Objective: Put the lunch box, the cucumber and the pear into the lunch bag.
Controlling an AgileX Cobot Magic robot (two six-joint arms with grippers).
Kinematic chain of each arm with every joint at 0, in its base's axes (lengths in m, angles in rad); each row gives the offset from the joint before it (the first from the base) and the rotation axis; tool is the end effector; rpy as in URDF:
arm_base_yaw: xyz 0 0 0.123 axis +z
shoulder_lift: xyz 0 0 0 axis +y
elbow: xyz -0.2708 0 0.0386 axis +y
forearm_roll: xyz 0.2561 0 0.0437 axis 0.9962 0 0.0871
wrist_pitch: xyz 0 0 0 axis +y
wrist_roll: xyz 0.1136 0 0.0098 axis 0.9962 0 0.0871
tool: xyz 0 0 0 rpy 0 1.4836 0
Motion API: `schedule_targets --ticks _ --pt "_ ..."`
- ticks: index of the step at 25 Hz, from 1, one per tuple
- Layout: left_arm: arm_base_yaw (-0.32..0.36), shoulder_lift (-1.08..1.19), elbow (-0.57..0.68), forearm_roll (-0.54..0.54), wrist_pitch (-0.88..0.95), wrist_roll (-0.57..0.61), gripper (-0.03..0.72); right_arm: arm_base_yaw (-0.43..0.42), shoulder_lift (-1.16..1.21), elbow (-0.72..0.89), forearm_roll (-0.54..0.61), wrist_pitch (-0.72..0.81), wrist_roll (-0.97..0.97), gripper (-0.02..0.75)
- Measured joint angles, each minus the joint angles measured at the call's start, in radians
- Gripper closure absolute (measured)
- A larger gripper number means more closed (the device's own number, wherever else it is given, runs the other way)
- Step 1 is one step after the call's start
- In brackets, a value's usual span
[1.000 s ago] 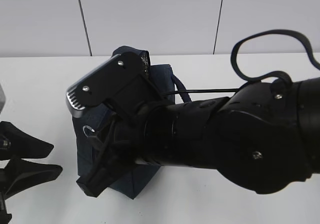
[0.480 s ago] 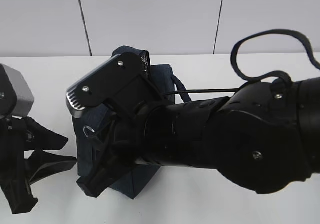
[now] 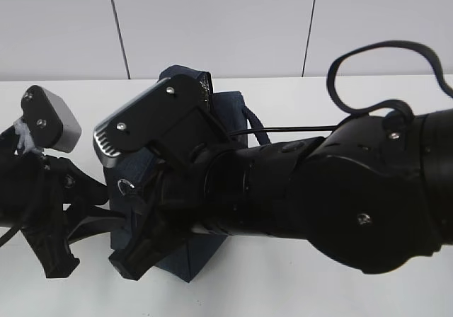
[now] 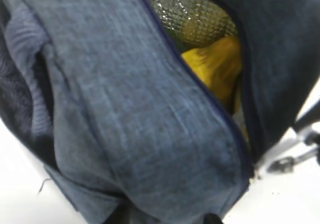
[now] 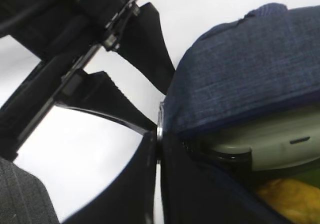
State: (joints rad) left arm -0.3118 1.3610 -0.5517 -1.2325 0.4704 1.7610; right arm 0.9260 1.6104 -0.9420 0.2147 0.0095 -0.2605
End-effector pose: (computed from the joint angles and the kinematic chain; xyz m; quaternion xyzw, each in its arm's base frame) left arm 0.2273 -0.1246 0.1606 0.4571 0.8013 -0.1635 0.3496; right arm 0.2234 0.2975 0.2041 -0.4124 0.7799 0.2014 0.4255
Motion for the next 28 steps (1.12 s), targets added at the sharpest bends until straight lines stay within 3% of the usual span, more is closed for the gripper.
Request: schedule_targets --ticks 2,6,9,20,28 --pt "0.000 0.010 -0.010 -0.003 0.012 0.002 0.433 0.000 0.000 0.000 0.000 0.000 0.000 0.738" --pt "0.000 0.013 -0.011 -0.029 0.011 0.002 0.616 0.000 0.000 0.000 0.000 0.000 0.000 0.738" --pt "0.000 0.013 -0.011 -0.035 0.009 0.002 0.669 0.000 0.000 0.000 0.000 0.004 0.000 0.738" --pt "0.000 0.013 -0.012 -0.039 0.031 0.002 0.685 0.000 -0.008 -0.014 0.027 0.019 0.000 0.738" --pt "0.000 0.013 -0.014 -0.040 0.044 0.002 0.685 -0.046 -0.035 -0.020 0.053 0.030 -0.001 0.738"
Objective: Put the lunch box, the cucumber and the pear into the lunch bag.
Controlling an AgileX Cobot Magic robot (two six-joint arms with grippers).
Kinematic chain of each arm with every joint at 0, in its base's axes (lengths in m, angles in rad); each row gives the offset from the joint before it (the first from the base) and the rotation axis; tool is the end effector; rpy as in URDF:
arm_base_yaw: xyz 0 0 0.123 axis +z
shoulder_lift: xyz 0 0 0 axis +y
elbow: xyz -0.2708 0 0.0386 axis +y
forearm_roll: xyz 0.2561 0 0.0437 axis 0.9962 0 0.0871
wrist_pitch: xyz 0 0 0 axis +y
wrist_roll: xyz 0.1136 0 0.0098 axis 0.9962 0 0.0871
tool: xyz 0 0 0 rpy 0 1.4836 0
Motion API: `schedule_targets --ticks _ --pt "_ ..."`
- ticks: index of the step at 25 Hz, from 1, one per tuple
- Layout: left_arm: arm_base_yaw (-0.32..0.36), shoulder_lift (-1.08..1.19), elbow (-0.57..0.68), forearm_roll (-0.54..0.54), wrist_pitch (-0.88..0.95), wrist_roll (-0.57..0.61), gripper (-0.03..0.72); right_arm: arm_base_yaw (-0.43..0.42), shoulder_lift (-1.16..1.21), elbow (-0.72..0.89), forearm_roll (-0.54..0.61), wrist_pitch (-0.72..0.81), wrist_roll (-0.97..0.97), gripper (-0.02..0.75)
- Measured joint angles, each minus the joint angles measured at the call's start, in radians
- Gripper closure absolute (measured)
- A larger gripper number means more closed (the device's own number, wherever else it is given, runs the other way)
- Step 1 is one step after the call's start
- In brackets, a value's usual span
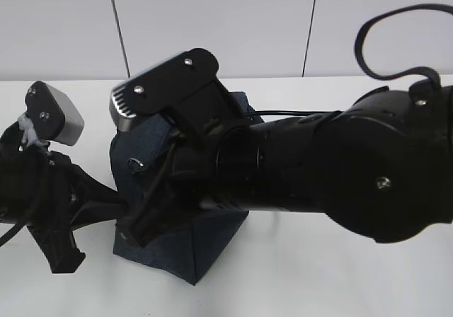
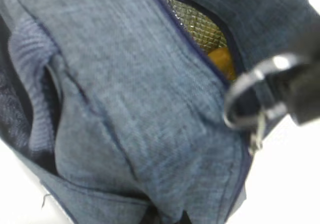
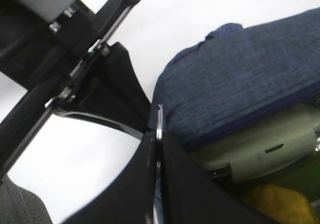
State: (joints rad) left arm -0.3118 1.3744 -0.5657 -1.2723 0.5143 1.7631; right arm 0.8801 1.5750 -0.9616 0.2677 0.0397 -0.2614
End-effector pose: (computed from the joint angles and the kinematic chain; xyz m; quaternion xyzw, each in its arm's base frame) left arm 0.2281 -0.1300 0.1631 0.4484 0.8005 -0.1911 0.3488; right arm 0.2351 0.2864 0.2208 -0.3731 0.7927 0.2109 0.4336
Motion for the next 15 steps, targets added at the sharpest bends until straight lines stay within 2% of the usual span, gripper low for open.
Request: schedule_targets --ticks 7,15 --pt "0.000 0.000 0.005 0.000 0.002 0.000 0.687 -0.046 -0.005 -0.006 0.014 0.000 0.000 0.738" --pt "0.000 0.000 0.006 -0.001 0.002 0.000 0.687 -0.053 -0.005 -0.068 0.018 0.017 0.000 0.738"
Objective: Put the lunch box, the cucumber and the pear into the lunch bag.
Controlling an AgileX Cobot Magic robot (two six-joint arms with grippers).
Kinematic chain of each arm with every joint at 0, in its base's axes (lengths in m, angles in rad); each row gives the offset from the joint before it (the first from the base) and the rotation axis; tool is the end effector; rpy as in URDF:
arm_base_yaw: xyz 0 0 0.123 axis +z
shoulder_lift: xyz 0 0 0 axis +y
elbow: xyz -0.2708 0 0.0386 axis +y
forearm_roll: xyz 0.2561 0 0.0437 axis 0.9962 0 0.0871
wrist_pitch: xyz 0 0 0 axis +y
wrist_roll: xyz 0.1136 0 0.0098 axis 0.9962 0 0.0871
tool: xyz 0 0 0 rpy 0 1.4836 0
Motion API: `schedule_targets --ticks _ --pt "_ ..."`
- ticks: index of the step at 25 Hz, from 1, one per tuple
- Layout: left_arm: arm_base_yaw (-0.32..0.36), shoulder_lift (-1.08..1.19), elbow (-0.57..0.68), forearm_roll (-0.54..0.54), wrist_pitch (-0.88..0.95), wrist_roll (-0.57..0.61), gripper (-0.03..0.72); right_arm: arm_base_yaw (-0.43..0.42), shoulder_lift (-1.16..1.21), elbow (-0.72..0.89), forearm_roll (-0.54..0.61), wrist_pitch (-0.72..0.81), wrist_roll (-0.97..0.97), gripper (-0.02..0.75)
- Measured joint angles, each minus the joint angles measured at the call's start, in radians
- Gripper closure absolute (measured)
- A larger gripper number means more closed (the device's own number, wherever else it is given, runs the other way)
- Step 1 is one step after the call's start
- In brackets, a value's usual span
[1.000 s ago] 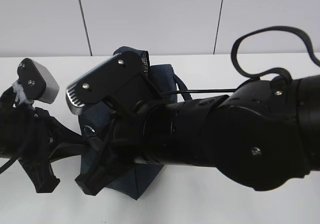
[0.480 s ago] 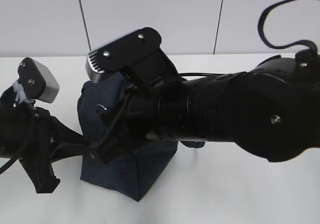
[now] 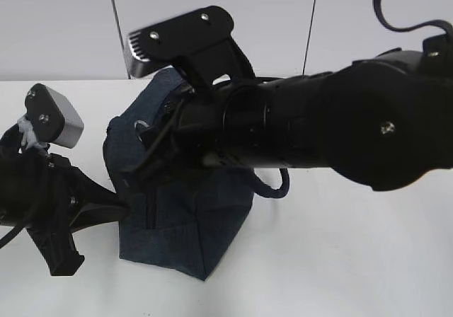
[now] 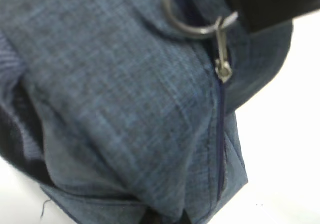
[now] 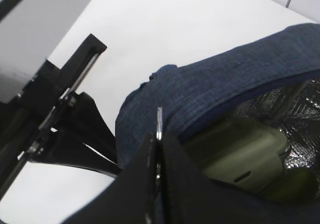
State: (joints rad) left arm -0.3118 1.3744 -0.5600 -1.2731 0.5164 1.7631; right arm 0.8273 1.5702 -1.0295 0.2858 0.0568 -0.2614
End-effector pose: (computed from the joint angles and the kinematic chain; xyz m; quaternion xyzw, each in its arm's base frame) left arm 0.2267 -0.1297 0.1616 0.4482 0.8014 -0.1927 0.3460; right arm 0.2559 0.2810 0.2439 -0.3408 0.7919 0.2155 0.4587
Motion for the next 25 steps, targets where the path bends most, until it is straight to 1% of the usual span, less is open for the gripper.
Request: schedule_targets --ticks 5,10,17,19,23,24,25 --pt "0.000 0.000 0.000 0.000 -0.001 0.000 0.687 -0.013 0.000 -0.018 0.000 0.012 0.000 0.738" --pt "0.000 0.000 0.000 -0.002 0.004 0.000 0.687 -0.049 0.000 -0.026 0.010 0.020 0.000 0.738" --pt "0.000 0.000 0.000 -0.002 0.019 0.000 0.681 -0.057 0.000 -0.028 0.016 0.032 0.000 0.738" --pt "0.000 0.000 0.000 -0.005 0.023 0.000 0.643 -0.057 0.000 -0.029 0.016 0.039 0.000 0.738" --pt "0.000 0.000 0.000 -0.020 0.033 0.000 0.456 -0.057 0.000 -0.032 0.019 0.046 0.000 0.738" --pt "0.000 0.000 0.000 -0.026 0.034 0.000 0.414 -0.057 0.000 -0.032 0.020 0.053 0.000 0.738" --pt "0.000 0.000 0.000 -0.033 0.035 0.000 0.390 -0.057 0.000 -0.032 0.020 0.056 0.000 0.738"
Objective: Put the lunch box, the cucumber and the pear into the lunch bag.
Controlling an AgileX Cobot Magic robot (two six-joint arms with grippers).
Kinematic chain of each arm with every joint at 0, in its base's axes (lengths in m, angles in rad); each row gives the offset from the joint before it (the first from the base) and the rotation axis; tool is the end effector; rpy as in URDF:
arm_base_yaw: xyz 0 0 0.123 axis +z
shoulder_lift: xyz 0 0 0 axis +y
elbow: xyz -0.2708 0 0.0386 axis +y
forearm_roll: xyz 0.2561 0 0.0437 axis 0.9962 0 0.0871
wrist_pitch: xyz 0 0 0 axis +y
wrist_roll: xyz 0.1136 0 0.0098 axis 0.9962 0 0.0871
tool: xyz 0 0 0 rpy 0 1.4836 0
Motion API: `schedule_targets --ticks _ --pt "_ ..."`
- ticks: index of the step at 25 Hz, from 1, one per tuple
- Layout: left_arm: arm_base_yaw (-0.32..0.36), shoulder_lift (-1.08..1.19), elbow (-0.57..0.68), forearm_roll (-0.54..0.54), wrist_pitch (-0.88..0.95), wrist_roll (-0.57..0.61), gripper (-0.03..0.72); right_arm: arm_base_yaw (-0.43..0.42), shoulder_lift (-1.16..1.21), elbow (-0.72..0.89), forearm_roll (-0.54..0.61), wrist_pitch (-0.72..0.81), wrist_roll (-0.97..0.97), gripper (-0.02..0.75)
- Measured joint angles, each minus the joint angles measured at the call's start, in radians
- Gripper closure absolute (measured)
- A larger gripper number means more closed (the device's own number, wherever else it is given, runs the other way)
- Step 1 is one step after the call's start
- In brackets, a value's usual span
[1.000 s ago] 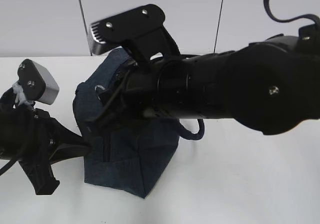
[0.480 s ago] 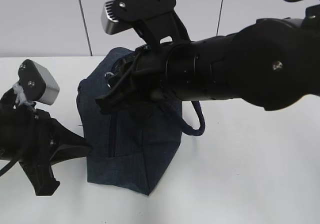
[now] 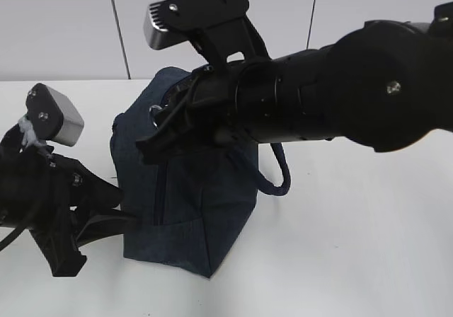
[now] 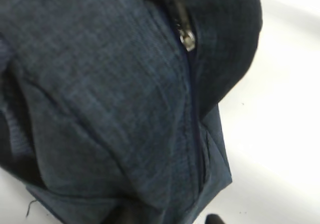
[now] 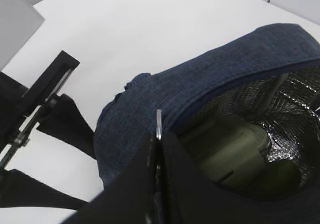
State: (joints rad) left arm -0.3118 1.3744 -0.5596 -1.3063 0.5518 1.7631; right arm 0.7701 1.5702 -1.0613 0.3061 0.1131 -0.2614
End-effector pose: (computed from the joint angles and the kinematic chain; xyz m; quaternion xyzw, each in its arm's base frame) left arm 0.2245 -0.1331 0.1635 0.4398 0.8006 -0.2155 0.3453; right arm 0.2712 0.2685 0.2495 -0.3164 0.8077 0.2102 0.4510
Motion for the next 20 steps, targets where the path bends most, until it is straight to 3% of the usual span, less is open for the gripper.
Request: schedule_targets --ticks 3,13,16,18,20 --pt "0.000 0.000 0.005 -0.039 0.000 0.013 0.356 0.000 0.000 0.000 0.002 0.015 0.000 0.738" --pt "-0.004 0.038 0.008 -0.235 -0.023 0.121 0.347 0.000 0.000 0.000 0.002 0.023 0.000 0.738" --pt "-0.047 0.079 0.008 -0.268 -0.050 0.128 0.348 0.000 0.000 0.000 0.002 0.025 0.000 0.738" --pt "-0.106 0.103 0.008 -0.301 -0.115 0.132 0.396 0.000 0.000 0.000 0.002 0.030 0.000 0.738" --pt "-0.163 0.112 0.008 -0.328 -0.199 0.136 0.547 0.000 0.000 0.000 0.002 0.035 0.000 0.738"
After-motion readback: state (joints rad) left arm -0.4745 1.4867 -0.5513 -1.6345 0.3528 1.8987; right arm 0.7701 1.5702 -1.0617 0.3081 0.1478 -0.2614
